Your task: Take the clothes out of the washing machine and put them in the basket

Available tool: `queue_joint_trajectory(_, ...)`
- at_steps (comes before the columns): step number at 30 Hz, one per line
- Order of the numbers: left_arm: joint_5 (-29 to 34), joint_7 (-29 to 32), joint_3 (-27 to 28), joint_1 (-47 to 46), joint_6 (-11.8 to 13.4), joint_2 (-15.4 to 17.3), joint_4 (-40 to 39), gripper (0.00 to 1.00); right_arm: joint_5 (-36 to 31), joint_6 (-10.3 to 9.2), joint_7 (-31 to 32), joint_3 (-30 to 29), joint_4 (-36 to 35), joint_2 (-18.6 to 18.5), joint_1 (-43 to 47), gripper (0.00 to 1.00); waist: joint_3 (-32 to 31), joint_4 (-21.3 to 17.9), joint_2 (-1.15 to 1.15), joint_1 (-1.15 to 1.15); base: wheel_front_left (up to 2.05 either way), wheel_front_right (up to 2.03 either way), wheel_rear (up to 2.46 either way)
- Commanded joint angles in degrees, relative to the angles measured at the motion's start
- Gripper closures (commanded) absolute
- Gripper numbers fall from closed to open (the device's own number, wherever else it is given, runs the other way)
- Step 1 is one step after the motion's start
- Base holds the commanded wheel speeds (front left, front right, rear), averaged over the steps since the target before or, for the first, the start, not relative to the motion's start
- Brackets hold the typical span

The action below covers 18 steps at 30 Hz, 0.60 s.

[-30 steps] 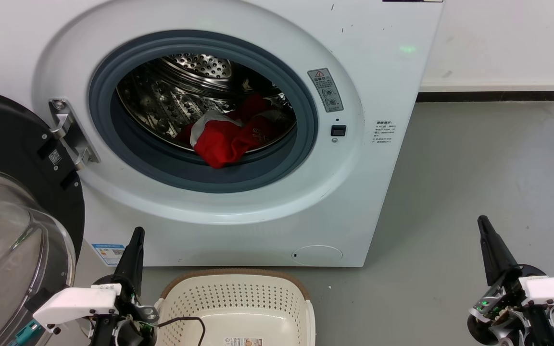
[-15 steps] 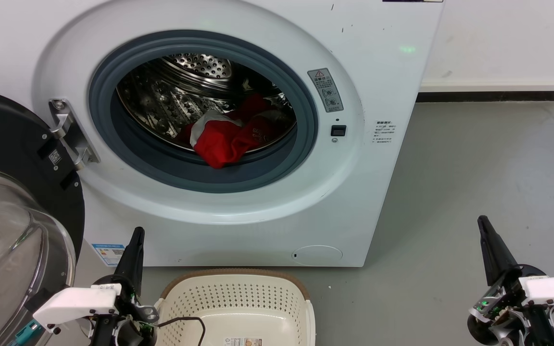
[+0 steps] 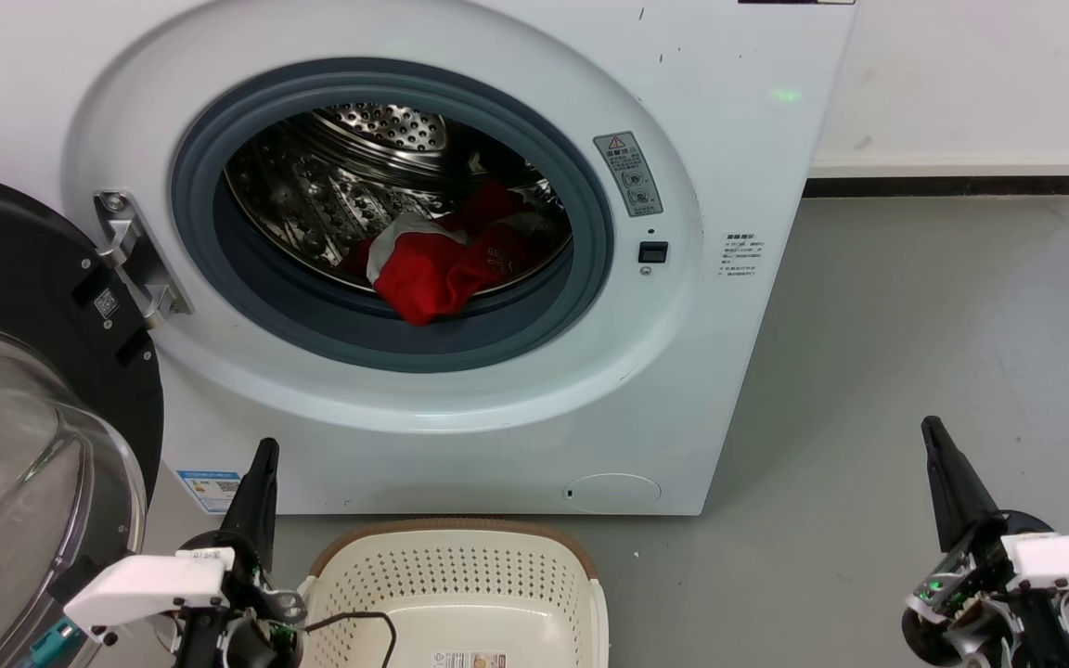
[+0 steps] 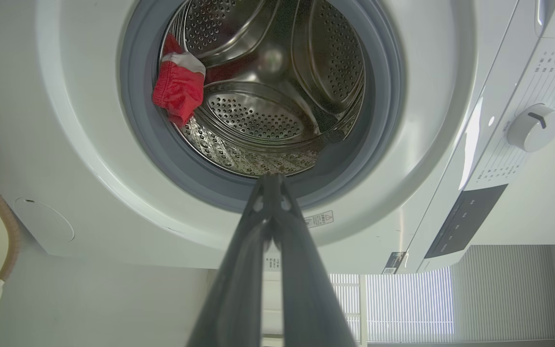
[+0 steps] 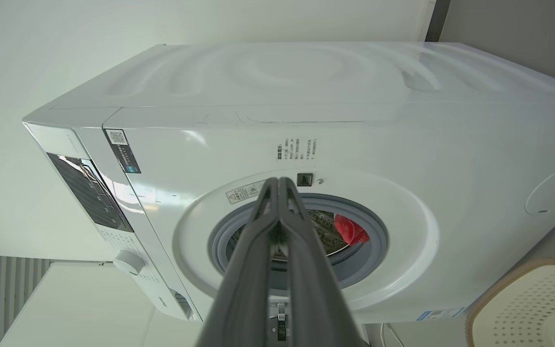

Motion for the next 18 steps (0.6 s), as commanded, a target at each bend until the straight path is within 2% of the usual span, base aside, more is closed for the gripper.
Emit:
queue_joint_trajectory(1, 0.02, 0.09, 0.15, -0.33, -0.15, -0.02, -0.05, 1.0, -0.26, -0.02, -0.01, 0.03, 0.04, 0.22, -0.82, 1.0, 0.0, 0.0, 0.0, 0.0, 0.0, 0.0, 0.0)
queue_joint_trajectory(2, 0.0, -0.03, -0.02, 0.07, 0.01, -0.01, 0.17, 0.0, 0.0, 0.0, -0.03, 0.01, 0.14, 0.0, 0.09, 0.0, 0.0, 0.0, 0.0, 0.0, 0.0, 0.0, 0.0)
queue_joint_trajectory(9, 1.16, -1.39, 0.07, 1.44, 0.02, -0.11, 0.4, 0.0, -0.9, 0.0, -1.36, 0.34, 0.99, 0.03, 1.42, 0.0, 0.02, 0.04, 0.0, 0.0, 0.0, 0.0, 0.0)
queue_joint_trajectory(18, 8.99, -3.92, 1.11, 1.83, 0.72, -0.09, -2.44, 0.0, -8.57, 0.0, -3.89, 0.08, -1.06, 0.04, 2.17, 0.0, 0.17, 0.08, 0.0, 0.0, 0.0, 0.0, 0.0)
